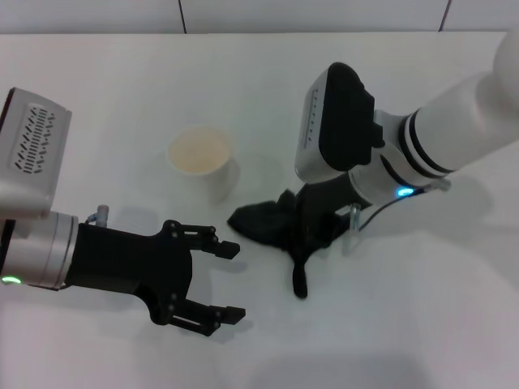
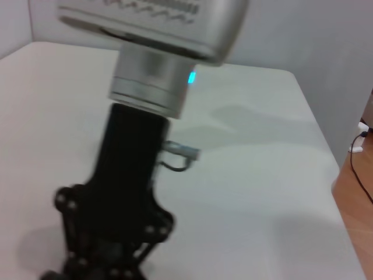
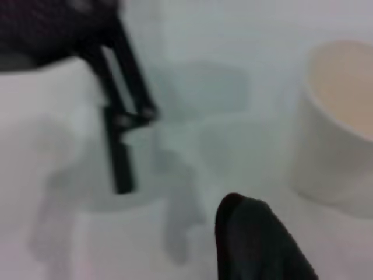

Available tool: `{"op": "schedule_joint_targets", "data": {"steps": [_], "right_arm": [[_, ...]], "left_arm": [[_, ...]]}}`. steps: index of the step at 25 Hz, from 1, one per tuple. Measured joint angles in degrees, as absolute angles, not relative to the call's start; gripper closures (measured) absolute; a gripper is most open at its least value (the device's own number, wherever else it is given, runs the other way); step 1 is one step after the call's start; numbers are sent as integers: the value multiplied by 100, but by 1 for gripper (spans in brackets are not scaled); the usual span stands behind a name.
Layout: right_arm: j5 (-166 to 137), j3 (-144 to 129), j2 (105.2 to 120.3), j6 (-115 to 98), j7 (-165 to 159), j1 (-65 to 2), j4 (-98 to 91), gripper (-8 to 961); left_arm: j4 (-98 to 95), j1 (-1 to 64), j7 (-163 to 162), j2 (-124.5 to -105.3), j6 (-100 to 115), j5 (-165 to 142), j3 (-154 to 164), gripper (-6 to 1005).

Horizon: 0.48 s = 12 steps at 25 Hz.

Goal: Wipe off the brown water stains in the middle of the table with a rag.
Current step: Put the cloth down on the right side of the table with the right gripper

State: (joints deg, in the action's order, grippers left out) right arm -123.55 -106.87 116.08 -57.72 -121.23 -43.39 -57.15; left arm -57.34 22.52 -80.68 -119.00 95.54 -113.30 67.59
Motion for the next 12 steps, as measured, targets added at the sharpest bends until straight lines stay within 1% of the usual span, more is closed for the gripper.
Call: {"op": "schedule_joint_targets", "data": {"steps": [4, 7, 12], "right_arm": [[-12302, -10641, 11591, -6114, -12133, -4094, -6177, 834], [-12356, -10445, 11540, -6417, -12109, -3973, -6386, 834], [-12437, -9826, 11530, -6944, -11770, -3802, -6458, 835]], "left_arm": [[-5733, 2249, -8068, -11900, 9554, -11292, 6759, 151], [-5732, 2229, -8068, -11900, 9554, -11277, 6759, 151], [-5744, 2197, -8057, -11900, 9553, -11275, 6759, 152]]}}
